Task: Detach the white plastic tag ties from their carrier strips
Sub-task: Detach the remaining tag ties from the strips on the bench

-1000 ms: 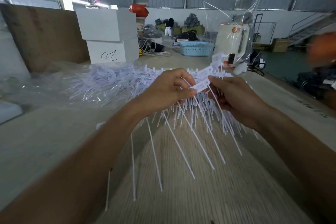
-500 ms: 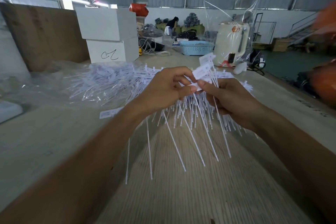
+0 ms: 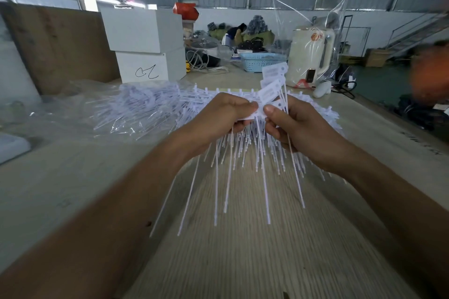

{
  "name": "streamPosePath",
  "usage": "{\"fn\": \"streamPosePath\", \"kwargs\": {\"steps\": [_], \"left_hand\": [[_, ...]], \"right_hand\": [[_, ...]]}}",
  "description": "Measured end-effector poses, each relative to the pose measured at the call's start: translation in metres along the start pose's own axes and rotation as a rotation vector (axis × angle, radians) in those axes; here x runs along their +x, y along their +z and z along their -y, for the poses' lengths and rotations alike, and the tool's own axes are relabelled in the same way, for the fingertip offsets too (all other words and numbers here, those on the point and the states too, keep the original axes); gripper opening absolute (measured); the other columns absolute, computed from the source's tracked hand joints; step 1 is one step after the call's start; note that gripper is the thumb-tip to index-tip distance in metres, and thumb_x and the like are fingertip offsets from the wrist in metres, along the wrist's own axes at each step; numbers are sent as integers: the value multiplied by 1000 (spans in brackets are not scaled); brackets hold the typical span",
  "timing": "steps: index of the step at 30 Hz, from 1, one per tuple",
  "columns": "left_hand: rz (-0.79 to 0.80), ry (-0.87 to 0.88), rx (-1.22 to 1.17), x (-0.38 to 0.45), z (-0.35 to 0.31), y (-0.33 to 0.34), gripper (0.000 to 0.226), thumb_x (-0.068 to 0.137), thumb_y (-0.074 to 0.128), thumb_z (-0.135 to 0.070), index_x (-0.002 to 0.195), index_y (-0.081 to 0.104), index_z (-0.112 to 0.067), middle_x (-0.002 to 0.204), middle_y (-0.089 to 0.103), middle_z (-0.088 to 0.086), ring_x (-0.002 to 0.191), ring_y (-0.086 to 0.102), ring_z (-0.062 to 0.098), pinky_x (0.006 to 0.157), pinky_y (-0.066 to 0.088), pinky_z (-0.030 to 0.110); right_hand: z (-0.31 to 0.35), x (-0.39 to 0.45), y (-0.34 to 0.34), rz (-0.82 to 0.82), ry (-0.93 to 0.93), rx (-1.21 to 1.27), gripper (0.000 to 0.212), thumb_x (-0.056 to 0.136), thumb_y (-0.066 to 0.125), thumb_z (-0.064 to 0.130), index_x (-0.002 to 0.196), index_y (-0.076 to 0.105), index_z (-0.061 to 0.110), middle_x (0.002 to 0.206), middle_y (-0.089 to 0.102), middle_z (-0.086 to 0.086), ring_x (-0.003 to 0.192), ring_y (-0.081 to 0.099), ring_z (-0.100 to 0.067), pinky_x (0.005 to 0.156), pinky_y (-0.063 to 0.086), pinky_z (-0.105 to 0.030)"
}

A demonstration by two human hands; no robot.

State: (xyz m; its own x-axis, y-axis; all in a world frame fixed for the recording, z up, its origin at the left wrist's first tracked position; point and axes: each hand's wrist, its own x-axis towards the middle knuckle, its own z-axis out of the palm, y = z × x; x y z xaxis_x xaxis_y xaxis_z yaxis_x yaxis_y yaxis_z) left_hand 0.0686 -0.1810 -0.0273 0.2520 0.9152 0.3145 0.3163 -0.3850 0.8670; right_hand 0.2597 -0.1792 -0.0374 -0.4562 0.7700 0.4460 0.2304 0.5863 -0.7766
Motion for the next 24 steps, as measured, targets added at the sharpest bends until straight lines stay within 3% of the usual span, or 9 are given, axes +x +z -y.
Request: {"fn": "streamPosePath", "kwargs": {"steps": [3, 6, 9, 13, 15, 17, 22, 24], "left_hand": [[29, -15, -1, 1, 1, -3, 46, 97, 58, -16, 51, 50, -18, 49, 36, -4, 46, 28, 11, 51, 23, 26], [74, -4, 4, 0, 0, -2, 33, 83, 62, -25, 55, 48, -16, 51, 32, -2, 47, 24, 12, 49, 22, 25], [108, 23, 12, 0, -1, -2, 34, 82, 61, -28, 53, 46, -16, 51, 31, -1, 46, 23, 12, 47, 24, 22], [125, 33, 23, 1, 1, -4, 41, 95, 64, -24, 58, 52, -11, 53, 34, 0, 47, 24, 12, 50, 23, 24], [141, 32, 19, 0, 1, -2, 39, 100, 58, -23, 64, 55, -9, 53, 39, -4, 47, 30, 10, 50, 27, 21], [150, 33, 37, 0, 2, 1, 35, 103, 54, -22, 71, 59, -8, 55, 48, -8, 49, 39, 5, 52, 35, 14], [159, 13, 145, 0, 1, 3, 26, 104, 51, -18, 86, 66, -8, 66, 61, -11, 57, 53, 2, 56, 42, 12], [137, 25, 171, 0, 1, 3, 23, 103, 53, -19, 87, 66, -9, 65, 61, -13, 59, 52, 4, 58, 41, 14]], "right_hand": [[2, -1, 0, 25, -179, -223, 24, 107, 43, 20, 84, 50, 18, 62, 50, 3, 52, 44, -8, 56, 37, -20], [4, -2, -12, 45, -254, -530, 35, 100, 41, 41, 95, 51, 8, 70, 55, -5, 62, 50, -22, 61, 44, -44], [7, -2, -21, 22, -310, -794, 50, 93, 33, 57, 98, 49, 10, 73, 54, -5, 66, 49, -28, 59, 42, -44], [7, -1, -24, -52, -237, -725, 50, 93, 37, 56, 82, 55, 10, 62, 50, -1, 57, 48, -22, 57, 36, -37], [4, 1, -28, -117, -166, -664, 43, 99, 44, 46, 69, 54, 17, 57, 50, 3, 49, 47, -6, 53, 36, -24], [2, 3, -32, -153, -131, -596, 43, 103, 49, 33, 63, 49, 18, 53, 45, 6, 46, 45, -3, 51, 31, -12], [-4, 4, -35, -185, -65, -449, 46, 105, 50, 27, 61, 45, 13, 54, 40, 2, 44, 38, -3, 50, 31, -13], [-6, 5, -33, -178, -43, -510, 47, 105, 48, 28, 61, 47, 12, 55, 44, 0, 44, 39, -4, 50, 31, -14]]}}
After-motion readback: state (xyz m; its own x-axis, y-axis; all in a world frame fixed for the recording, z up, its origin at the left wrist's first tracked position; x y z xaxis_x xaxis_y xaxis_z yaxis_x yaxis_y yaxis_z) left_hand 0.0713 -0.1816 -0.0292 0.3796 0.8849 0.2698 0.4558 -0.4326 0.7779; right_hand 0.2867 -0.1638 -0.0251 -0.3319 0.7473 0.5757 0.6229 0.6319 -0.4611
